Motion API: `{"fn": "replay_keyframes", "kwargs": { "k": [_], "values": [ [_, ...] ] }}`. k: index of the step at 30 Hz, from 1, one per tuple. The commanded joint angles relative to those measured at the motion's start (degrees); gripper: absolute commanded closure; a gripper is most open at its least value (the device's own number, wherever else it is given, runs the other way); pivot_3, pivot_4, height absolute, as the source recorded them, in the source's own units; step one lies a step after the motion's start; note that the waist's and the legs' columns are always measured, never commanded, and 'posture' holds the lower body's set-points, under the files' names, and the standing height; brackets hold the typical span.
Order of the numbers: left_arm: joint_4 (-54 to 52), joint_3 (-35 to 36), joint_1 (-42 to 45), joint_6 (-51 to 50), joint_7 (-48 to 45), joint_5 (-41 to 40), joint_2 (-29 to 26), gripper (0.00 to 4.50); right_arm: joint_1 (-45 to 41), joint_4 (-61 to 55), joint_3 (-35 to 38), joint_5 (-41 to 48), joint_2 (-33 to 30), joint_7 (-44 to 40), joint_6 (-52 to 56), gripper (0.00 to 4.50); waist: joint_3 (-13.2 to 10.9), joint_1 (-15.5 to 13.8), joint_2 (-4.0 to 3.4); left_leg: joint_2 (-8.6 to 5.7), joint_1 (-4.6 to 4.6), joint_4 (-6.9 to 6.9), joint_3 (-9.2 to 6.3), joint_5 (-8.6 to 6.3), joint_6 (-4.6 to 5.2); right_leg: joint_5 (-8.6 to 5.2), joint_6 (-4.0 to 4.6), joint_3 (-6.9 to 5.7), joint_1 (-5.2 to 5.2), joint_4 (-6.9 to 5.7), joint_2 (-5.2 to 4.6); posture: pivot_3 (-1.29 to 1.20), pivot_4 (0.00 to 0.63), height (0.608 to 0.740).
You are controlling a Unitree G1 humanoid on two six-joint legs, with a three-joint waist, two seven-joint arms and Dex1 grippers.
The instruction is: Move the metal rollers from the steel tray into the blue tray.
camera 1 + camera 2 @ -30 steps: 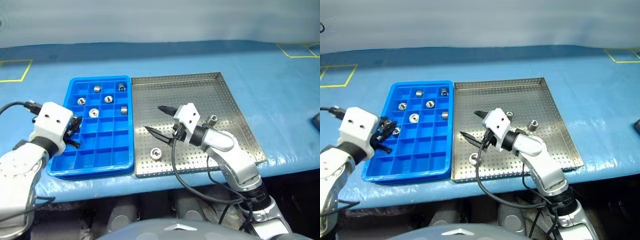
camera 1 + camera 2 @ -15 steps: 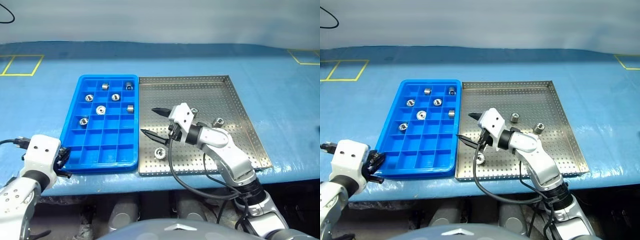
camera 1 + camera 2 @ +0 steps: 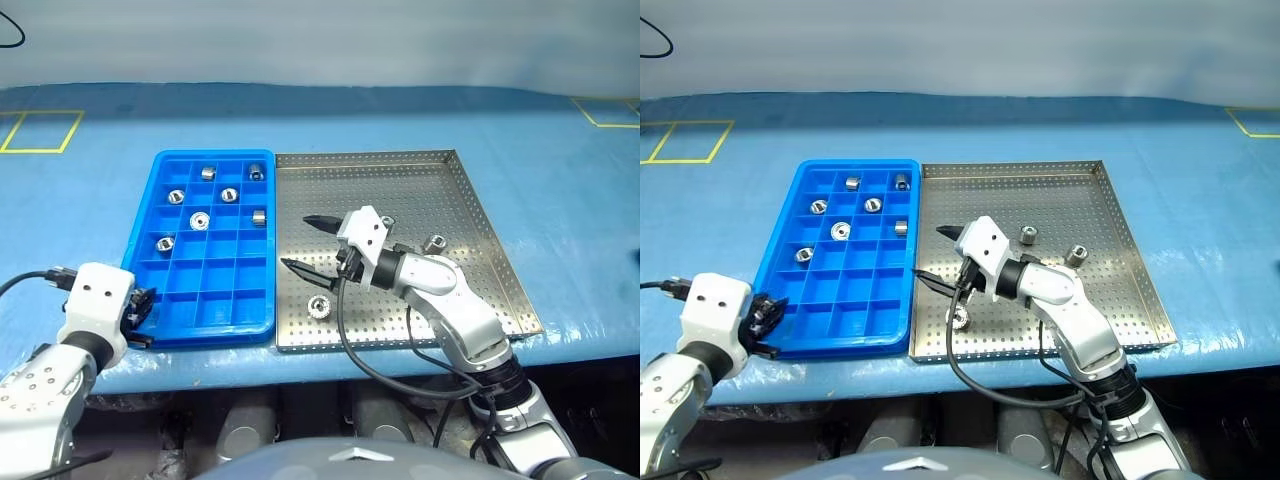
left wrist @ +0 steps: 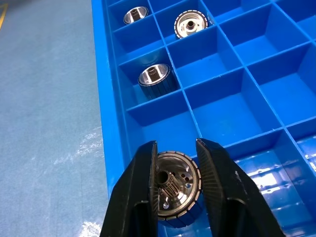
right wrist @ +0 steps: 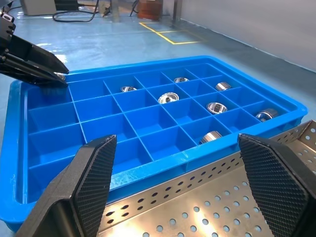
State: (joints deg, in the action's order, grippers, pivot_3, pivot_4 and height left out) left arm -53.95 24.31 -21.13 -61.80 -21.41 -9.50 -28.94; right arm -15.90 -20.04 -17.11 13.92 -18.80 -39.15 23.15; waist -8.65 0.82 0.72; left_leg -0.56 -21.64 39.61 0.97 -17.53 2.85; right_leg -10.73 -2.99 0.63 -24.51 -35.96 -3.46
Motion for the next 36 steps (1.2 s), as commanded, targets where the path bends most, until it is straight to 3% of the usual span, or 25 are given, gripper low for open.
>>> {"fn": "replay_keyframes", "kwargs": {
  "k": [1,9,15,23,36],
  "values": [
    [-0.6,1.4,0.3,0.7,0.6,0.0,0.4,2.06,-0.6,-1.5,0.9,0.3,0.1,0.2,-1.1,0.35,0.0,0.0,0.00,0.00,0.00,0.00,0.00,0.00,0.01,0.00,0.00,0.00,0.00,-0.01,0.00,-0.02,0.150,0.740],
    [-1.5,2.0,5.2,4.8,-1.4,-4.9,4.1,2.06,-0.9,-1.5,0.9,0.0,0.0,0.2,-1.4,0.35,0.0,-0.2,0.01,-0.01,0.00,0.00,-0.01,0.01,-0.01,0.00,0.00,-0.04,0.00,-0.01,0.02,-0.03,0.150,0.740],
    [1.5,-9.3,15.3,11.5,-6.0,-11.3,5.4,2.06,-0.3,-2.7,3.2,-1.4,-2.4,1.7,-1.4,0.35,0.0,-0.1,0.04,-0.04,0.00,0.02,0.01,0.06,-0.08,0.01,0.00,-0.02,0.06,-0.01,-0.01,-0.10,0.150,0.740],
    [14.6,-26.2,24.0,13.2,-12.2,-11.8,0.8,2.06,6.0,-8.0,9.4,-2.3,-7.2,5.1,-0.3,0.35,0.0,2.6,0.01,-0.03,-0.02,-0.01,0.19,0.00,0.03,0.00,-0.02,0.10,0.00,0.03,0.16,-0.24,0.150,0.740],
    [25.2,-36.1,29.5,15.1,-14.7,-11.2,1.5,2.06,10.9,-12.0,12.6,-3.4,-7.9,9.9,1.1,0.35,0.0,8.0,0.00,-0.01,-0.02,0.02,0.22,-0.16,0.33,0.04,-0.13,0.20,-0.02,0.00,0.20,-0.32,0.150,0.740]
  ]
}}
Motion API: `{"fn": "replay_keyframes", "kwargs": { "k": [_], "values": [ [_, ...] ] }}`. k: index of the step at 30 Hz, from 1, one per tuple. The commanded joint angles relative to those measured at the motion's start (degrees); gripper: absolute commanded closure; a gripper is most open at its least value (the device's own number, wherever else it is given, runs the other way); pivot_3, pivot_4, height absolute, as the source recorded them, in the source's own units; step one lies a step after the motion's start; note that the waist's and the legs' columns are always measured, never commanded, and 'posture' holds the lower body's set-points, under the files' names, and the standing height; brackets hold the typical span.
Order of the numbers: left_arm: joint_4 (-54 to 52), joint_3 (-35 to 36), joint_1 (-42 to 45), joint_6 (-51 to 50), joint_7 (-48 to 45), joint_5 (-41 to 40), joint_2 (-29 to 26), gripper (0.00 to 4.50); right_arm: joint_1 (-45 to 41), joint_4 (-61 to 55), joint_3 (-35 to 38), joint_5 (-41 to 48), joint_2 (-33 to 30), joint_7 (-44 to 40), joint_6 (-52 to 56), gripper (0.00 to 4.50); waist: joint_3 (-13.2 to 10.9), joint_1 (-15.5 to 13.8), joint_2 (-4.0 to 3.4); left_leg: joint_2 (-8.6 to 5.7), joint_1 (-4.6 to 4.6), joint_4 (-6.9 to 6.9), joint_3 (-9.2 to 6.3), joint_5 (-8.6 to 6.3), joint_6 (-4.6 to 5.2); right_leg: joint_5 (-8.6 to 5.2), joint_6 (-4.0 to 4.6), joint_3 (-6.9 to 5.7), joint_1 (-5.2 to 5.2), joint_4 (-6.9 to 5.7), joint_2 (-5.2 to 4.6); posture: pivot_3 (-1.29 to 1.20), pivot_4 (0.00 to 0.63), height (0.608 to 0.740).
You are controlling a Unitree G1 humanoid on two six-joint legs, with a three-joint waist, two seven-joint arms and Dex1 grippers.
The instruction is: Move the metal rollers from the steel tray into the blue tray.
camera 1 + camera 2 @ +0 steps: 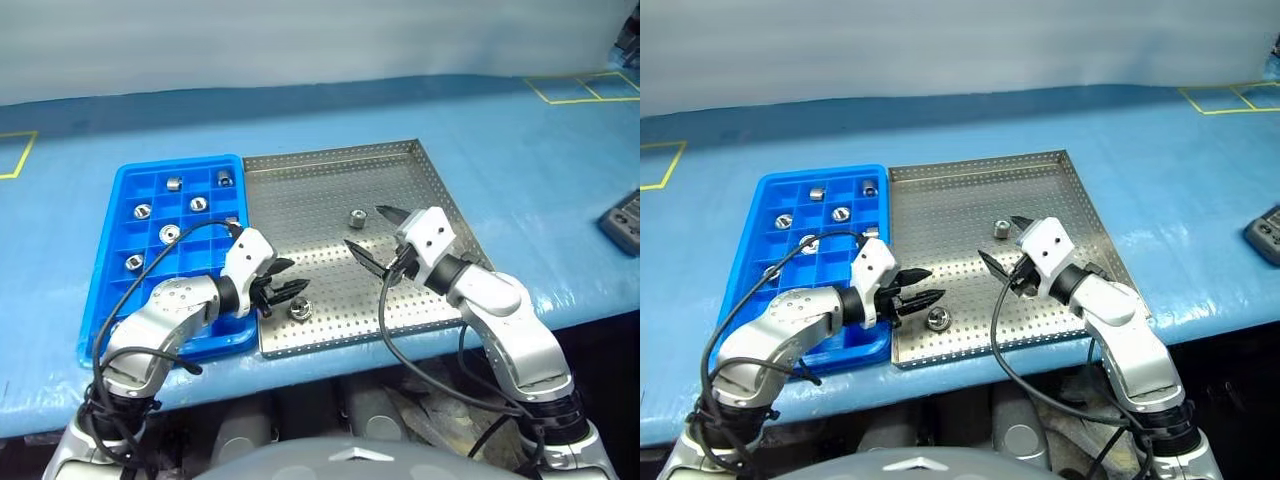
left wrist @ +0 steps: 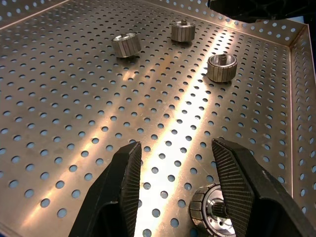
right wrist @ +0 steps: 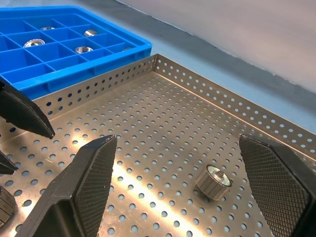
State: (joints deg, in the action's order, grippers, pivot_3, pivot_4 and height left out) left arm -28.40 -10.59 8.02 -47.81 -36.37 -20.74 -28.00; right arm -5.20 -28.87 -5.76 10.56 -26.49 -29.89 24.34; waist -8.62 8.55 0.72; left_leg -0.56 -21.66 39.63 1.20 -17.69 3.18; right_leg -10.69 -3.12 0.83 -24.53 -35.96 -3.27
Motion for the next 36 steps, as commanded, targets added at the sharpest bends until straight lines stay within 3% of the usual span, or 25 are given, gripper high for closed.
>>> {"fn": "replay_keyframes", "kwargs": {
  "k": [1,14,26,32,36],
  "values": [
    [-0.3,-1.7,0.0,1.0,0.5,0.2,0.6,2.06,0.3,-3.3,1.2,0.0,-0.2,0.8,-0.1,0.35,0.0,0.6,0.00,0.00,0.00,0.00,0.00,0.00,0.01,0.01,-0.02,0.01,0.00,0.00,0.00,-0.32,0.150,0.740],
    [-3.2,-4.4,-4.6,1.4,1.5,4.0,-6.0,2.06,-0.8,-2.7,0.3,0.1,-0.2,0.2,0.3,0.35,0.0,3.0,-0.05,0.06,0.08,0.00,0.00,0.00,-0.01,0.01,-0.02,0.09,0.00,-0.08,0.07,-0.29,0.150,0.740],
    [-5.5,-9.8,-4.2,2.5,1.1,9.8,-12.8,2.06,-1.4,-2.2,-0.3,0.3,0.1,-0.2,0.1,0.35,0.0,3.3,-0.11,0.08,0.11,-0.01,0.00,0.02,-0.04,0.00,-0.01,0.12,-0.02,-0.13,0.11,-0.27,0.150,0.740],
    [-3.9,-11.8,-2.2,2.8,1.1,11.2,-12.1,2.06,-1.6,-2.0,-0.5,0.3,0.3,-0.2,-0.1,0.35,0.0,3.1,-0.11,0.08,0.12,-0.01,0.00,0.04,-0.06,0.00,-0.01,0.12,-0.01,-0.14,0.11,-0.27,0.150,0.740],
    [-3.0,-12.4,-0.4,2.2,1.4,11.3,-10.4,2.96,-1.8,-1.9,-0.6,0.3,0.5,-0.2,-0.2,0.35,0.0,3.0,-0.11,0.06,0.11,-0.01,0.00,0.04,-0.06,0.01,-0.03,0.12,0.00,-0.14,0.10,-0.27,0.150,0.740]
  ]
}}
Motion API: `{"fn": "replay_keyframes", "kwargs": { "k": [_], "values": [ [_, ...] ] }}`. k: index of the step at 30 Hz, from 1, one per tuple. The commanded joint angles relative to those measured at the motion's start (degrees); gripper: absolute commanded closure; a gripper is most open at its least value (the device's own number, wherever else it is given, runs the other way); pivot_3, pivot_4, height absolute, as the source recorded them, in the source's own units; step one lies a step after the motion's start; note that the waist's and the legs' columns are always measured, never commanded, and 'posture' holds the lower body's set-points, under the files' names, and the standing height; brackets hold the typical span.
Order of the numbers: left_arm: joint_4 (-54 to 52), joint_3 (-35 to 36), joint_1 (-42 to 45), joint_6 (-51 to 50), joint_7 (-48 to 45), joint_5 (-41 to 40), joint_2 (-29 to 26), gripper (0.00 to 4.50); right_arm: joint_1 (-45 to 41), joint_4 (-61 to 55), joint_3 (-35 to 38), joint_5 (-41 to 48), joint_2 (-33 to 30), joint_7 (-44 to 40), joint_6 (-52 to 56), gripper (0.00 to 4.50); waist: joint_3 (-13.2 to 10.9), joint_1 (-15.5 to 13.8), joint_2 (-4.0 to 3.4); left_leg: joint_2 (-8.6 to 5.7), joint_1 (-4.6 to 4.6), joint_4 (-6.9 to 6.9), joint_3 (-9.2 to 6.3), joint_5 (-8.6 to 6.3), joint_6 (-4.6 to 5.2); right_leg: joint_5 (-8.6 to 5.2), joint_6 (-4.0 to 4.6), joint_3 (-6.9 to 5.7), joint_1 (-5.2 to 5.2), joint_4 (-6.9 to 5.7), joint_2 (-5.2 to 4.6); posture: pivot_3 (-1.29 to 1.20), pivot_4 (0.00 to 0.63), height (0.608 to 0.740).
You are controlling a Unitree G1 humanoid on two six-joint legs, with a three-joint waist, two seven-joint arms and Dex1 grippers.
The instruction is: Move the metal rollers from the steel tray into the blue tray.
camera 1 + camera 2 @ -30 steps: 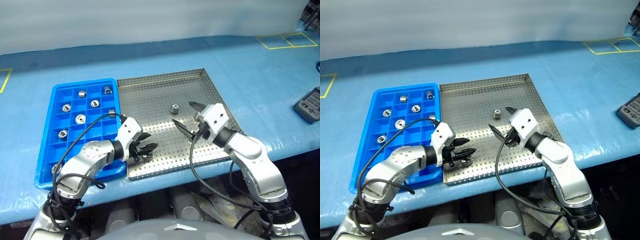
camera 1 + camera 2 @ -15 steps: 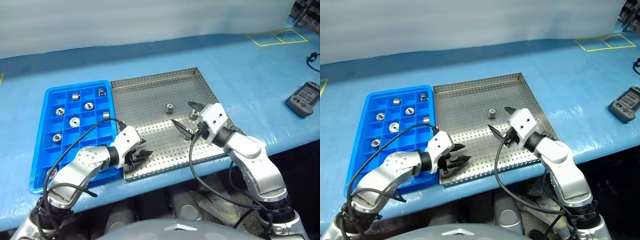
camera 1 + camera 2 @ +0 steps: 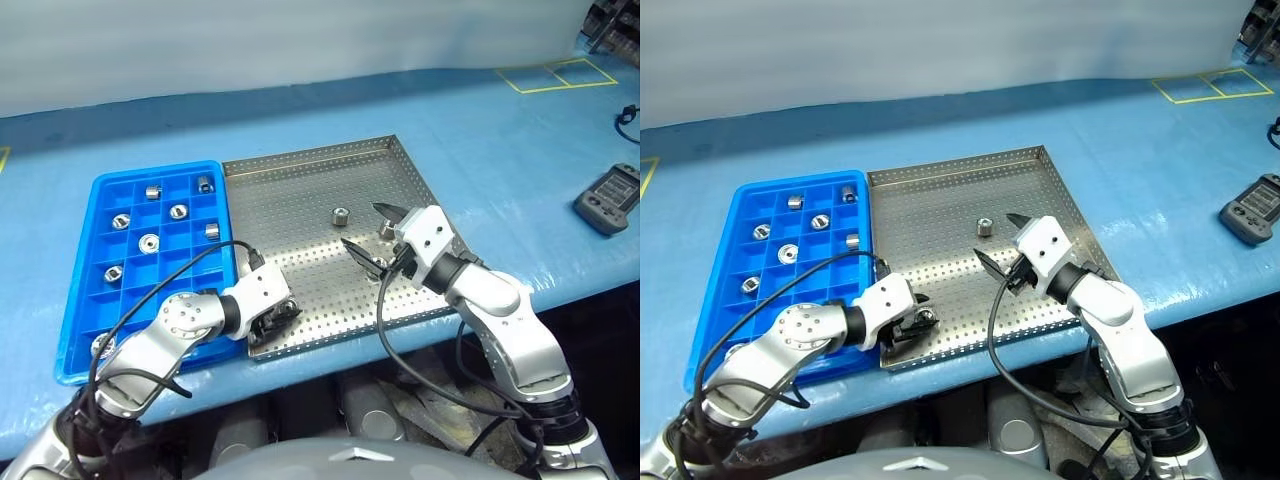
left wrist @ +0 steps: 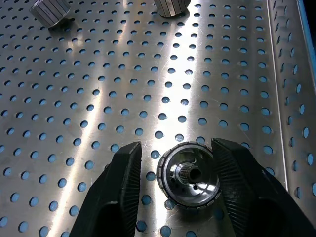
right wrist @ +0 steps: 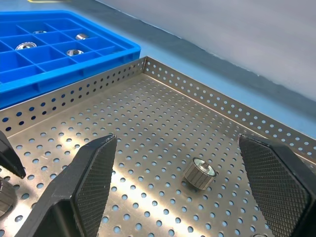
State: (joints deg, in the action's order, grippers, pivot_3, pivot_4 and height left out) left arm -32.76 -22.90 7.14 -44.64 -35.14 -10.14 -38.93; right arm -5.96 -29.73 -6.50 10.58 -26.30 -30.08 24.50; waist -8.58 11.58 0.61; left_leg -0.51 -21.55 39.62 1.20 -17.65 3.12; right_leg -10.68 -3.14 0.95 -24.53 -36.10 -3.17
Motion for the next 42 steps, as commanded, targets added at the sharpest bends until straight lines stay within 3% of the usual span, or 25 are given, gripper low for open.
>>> {"fn": "replay_keyframes", "kwargs": {
  "k": [1,3,10,18,24,31,36,42],
  "values": [
    [1.4,0.0,0.6,-1.1,0.2,0.7,0.8,3.26,-1.1,-1.0,0.2,0.3,0.3,0.0,-0.4,0.35,0.0,0.0,0.01,0.00,0.00,0.00,0.00,0.00,0.00,0.00,-0.01,0.00,-0.01,0.00,0.00,-0.27,0.150,0.740],
    [1.5,0.2,0.9,-1.2,0.4,0.8,1.2,3.71,-1.2,-1.0,0.2,0.2,0.3,0.1,-0.4,0.35,0.0,-0.1,0.00,0.00,-0.01,0.00,0.00,0.00,0.00,0.03,-0.05,0.00,-0.01,0.00,0.00,-0.27,0.150,0.740],
    [0.6,2.7,1.0,-1.8,1.1,0.2,2.4,3.70,-1.4,-0.9,0.1,0.2,0.3,0.2,-0.5,0.35,0.0,-0.3,0.00,0.00,-0.02,0.00,0.00,-0.01,0.01,0.14,-0.23,0.00,-0.01,0.02,-0.02,-0.27,0.150,0.740],
    [-1.0,18.8,2.9,-0.7,5.0,-9.1,13.0,3.70,-2.0,-0.4,-0.5,0.2,0.5,-0.2,-0.7,0.35,0.0,-1.5,0.02,-0.02,-0.07,0.02,-0.01,-0.01,0.02,0.17,-0.28,-0.03,-0.03,0.06,-0.08,-0.25,0.150,0.740],
    [-4.7,26.4,2.8,-3.2,6.6,-10.6,9.9,3.70,-2.7,0.2,-1.4,0.4,0.7,-0.8,-1.0,0.35,0.0,-1.7,0.02,-0.03,-0.07,0.02,-0.02,-0.02,0.02,0.18,-0.28,-0.03,-0.03,0.07,-0.05,-0.23,0.150,0.740],
    [-12.8,39.4,-4.7,-8.7,9.7,-9.4,2.2,3.70,-4.8,1.6,-4.7,1.4,2.2,-3.9,-1.8,0.35,0.0,-2.1,0.03,-0.01,-0.07,0.00,-0.03,-0.01,0.00,0.18,-0.27,-0.04,-0.06,0.06,-0.04,-0.16,0.150,0.740],
    [-18.2,47.1,-11.8,-13.0,11.5,-9.0,0.3,3.70,-6.9,4.0,-6.1,1.5,3.4,-5.5,-2.4,0.35,-0.1,-4.8,0.08,-0.01,-0.07,-0.01,-0.06,0.02,-0.06,0.16,-0.24,-0.09,-0.06,0.07,-0.07,-0.10,0.150,0.740],
    [-21.0,48.2,-18.5,-14.4,14.7,-7.9,3.0,3.70,-8.8,6.2,-6.9,1.5,3.9,-7.2,-3.4,0.35,-0.1,-8.5,0.12,-0.04,-0.07,-0.01,-0.09,0.12,-0.25,-0.01,0.06,-0.20,-0.03,0.10,-0.26,-0.05,0.150,0.740]
  ]
}}
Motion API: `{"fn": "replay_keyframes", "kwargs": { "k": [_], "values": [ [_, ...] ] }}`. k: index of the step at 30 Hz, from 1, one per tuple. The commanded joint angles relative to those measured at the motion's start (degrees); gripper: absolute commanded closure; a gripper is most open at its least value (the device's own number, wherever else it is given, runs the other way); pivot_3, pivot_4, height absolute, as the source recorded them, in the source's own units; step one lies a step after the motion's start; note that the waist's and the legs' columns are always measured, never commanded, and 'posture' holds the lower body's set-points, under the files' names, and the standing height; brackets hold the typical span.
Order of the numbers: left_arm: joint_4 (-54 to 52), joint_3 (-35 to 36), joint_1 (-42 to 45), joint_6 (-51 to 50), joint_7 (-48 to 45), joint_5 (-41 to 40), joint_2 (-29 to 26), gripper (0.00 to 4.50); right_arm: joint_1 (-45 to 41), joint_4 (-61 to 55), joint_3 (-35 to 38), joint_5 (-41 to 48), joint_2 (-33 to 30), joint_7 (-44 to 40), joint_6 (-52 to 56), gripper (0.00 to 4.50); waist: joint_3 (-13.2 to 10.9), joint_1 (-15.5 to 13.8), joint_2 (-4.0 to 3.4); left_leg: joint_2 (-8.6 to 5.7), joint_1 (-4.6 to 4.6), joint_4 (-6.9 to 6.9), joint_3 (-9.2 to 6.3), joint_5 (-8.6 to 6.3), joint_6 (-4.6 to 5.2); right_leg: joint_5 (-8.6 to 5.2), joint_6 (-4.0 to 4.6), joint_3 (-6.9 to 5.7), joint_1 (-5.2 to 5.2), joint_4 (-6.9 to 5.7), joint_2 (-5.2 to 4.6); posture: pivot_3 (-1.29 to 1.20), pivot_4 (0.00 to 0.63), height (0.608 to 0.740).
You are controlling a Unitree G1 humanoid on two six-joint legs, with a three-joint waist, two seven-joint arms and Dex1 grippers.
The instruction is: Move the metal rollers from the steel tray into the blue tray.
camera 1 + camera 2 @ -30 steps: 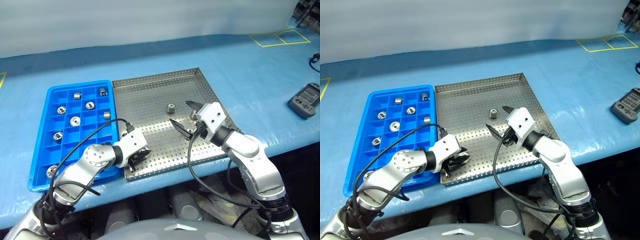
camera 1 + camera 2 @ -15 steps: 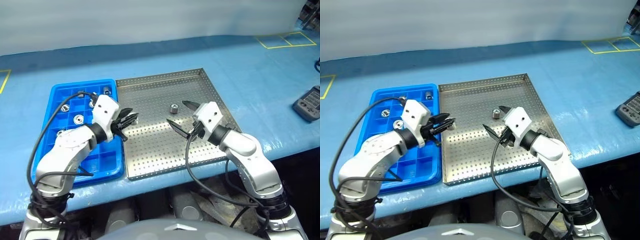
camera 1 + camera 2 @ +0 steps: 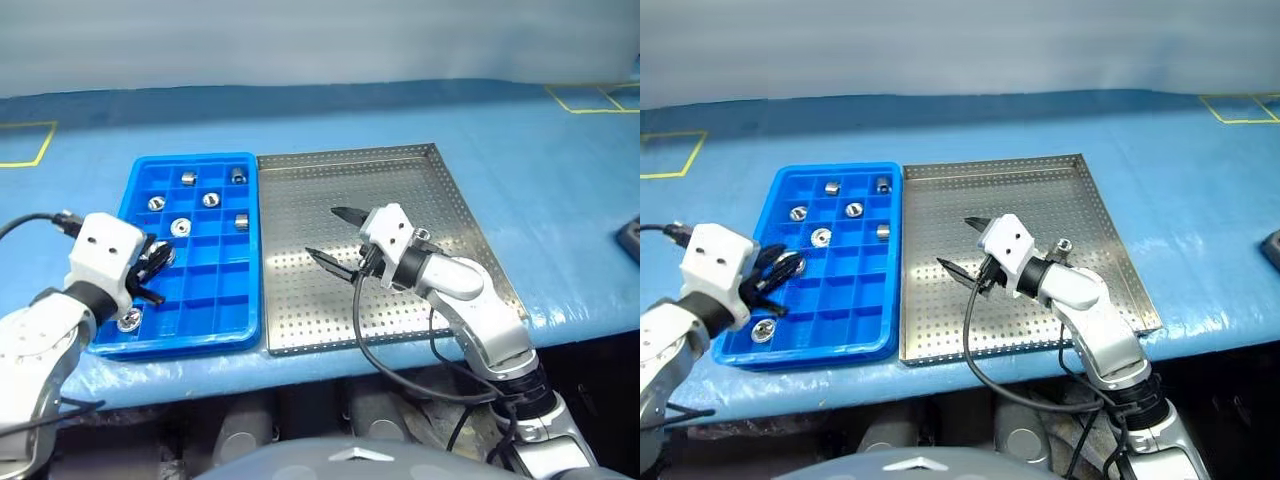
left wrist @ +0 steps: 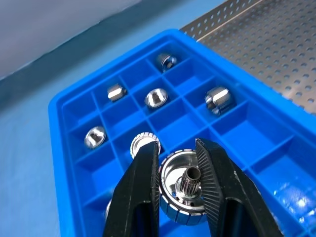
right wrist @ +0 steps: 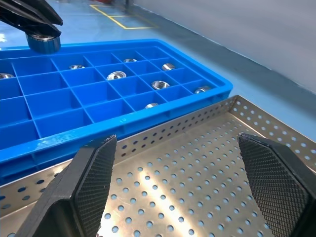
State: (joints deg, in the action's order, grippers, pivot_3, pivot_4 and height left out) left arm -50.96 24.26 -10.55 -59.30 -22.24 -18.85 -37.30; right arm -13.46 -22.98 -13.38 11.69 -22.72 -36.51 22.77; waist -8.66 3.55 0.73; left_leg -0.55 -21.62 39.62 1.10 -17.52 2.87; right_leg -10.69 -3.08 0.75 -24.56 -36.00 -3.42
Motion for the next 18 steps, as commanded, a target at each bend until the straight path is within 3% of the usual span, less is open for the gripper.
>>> {"fn": "replay_keyframes", "kwargs": {
  "k": [1,18],
  "values": [
    [-2.8,0.9,-1.3,0.3,2.3,1.1,2.0,3.70,-1.5,-0.3,-0.1,0.4,0.4,-1.0,-1.7,0.35,0.0,-0.8,0.01,-0.01,0.00,0.00,0.00,0.00,-0.01,0.00,0.01,-0.02,0.01,0.00,-0.03,-0.05,0.150,0.740],
    [5.1,-6.5,-0.5,4.5,5.0,4.3,4.0,3.70,-2.2,-0.1,0.3,0.3,-0.2,-1.2,-1.7,0.35,0.0,-2.0,0.02,0.00,0.00,0.00,-0.01,0.02,-0.04,-0.03,0.07,-0.04,0.04,0.00,0.02,-0.06,0.150,0.740]
  ]
}}
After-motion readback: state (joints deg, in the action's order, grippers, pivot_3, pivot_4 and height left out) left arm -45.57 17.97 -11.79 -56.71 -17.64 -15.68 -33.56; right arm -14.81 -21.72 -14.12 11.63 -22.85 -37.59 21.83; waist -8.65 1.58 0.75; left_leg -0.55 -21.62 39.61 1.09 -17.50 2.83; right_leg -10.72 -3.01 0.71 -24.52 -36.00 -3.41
